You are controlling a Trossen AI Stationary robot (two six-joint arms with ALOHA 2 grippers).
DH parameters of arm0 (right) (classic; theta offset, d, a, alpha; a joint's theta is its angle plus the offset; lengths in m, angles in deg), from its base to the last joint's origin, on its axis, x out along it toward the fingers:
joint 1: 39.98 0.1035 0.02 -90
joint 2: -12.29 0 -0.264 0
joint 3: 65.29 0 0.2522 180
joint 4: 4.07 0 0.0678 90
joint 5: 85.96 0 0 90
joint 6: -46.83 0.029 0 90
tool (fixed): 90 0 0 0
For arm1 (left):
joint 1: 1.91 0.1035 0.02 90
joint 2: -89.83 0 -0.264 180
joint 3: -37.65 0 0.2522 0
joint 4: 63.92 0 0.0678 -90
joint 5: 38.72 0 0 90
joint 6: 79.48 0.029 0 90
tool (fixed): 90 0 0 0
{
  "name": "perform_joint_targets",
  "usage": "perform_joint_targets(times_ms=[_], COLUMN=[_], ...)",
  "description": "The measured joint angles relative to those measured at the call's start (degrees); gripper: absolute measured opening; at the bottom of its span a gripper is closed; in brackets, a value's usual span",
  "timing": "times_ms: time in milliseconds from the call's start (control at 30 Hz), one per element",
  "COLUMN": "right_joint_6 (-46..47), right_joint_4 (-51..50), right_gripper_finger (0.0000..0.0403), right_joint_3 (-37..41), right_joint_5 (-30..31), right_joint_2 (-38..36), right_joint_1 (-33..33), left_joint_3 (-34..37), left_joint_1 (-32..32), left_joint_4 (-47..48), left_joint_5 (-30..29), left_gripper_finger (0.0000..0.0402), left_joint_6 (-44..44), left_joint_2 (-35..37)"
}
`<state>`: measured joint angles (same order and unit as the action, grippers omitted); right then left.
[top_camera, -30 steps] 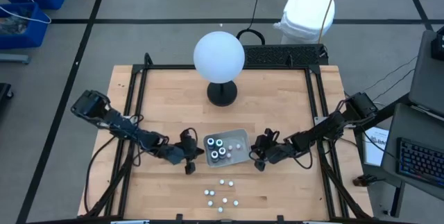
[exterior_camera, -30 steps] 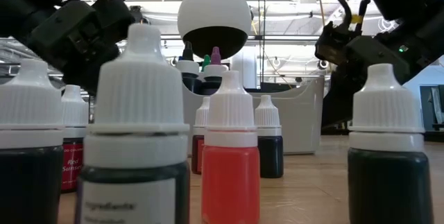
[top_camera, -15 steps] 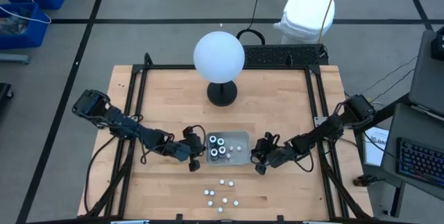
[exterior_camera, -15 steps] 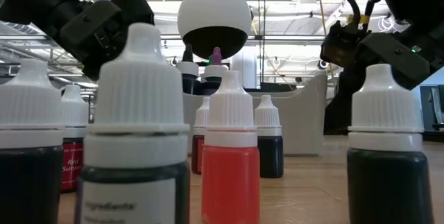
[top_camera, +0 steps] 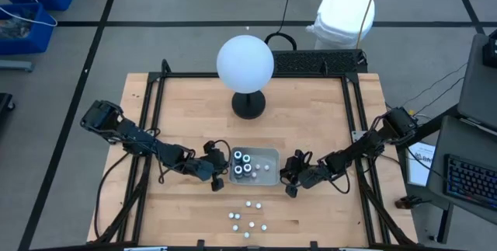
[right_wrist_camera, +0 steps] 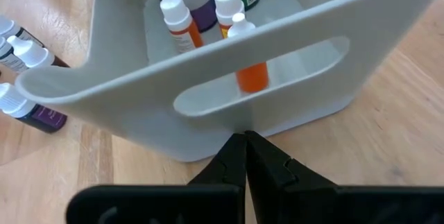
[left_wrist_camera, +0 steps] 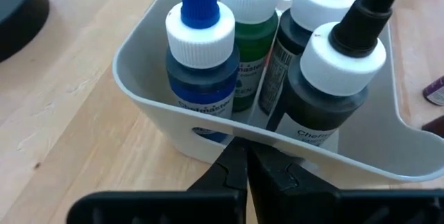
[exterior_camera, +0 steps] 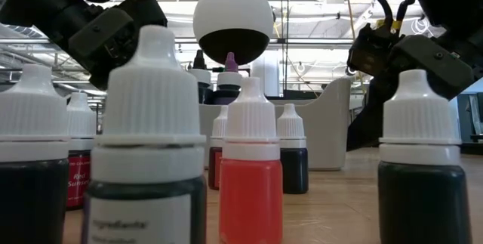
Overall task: Pick & Place food coloring
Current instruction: Adjust the gray bin, then put the small blue food coloring bottle into the gray bin
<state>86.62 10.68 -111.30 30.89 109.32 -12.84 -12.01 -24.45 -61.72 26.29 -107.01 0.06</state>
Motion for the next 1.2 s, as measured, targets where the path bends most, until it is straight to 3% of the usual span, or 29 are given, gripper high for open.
perform_joint_targets(times_ms=[333,667,833,1000,1200], right_joint_6=[-0.7,-2.8,-3.0,-2.9,-3.7], right_joint_4=[-0.7,-1.7,-4.4,-4.4,1.3], right_gripper_finger=[0.0000,0.0000,0.0000,0.0000,0.0000], right_joint_3=[0.0,-0.1,-0.1,-0.1,-0.1], right_joint_5=[0.1,0.0,-0.3,-8.0,-14.8], right_joint_2=[0.0,-0.1,-0.1,-0.3,-0.1], right_joint_1=[0.0,0.5,1.7,2.4,5.9], left_joint_3=[-0.1,-0.1,0.0,0.0,0.0], left_joint_1=[-0.8,-2.0,-3.2,-4.9,-5.8], left_joint_4=[2.0,4.7,11.1,16.2,14.5], left_joint_5=[0.7,1.5,1.6,2.1,4.5], left_gripper_finger=[0.0007,0.0074,0.0087,0.0088,0.0088], left_joint_6=[-1.0,-1.2,-2.7,-1.4,8.4], left_joint_2=[0.1,0.6,2.3,4.1,4.5])
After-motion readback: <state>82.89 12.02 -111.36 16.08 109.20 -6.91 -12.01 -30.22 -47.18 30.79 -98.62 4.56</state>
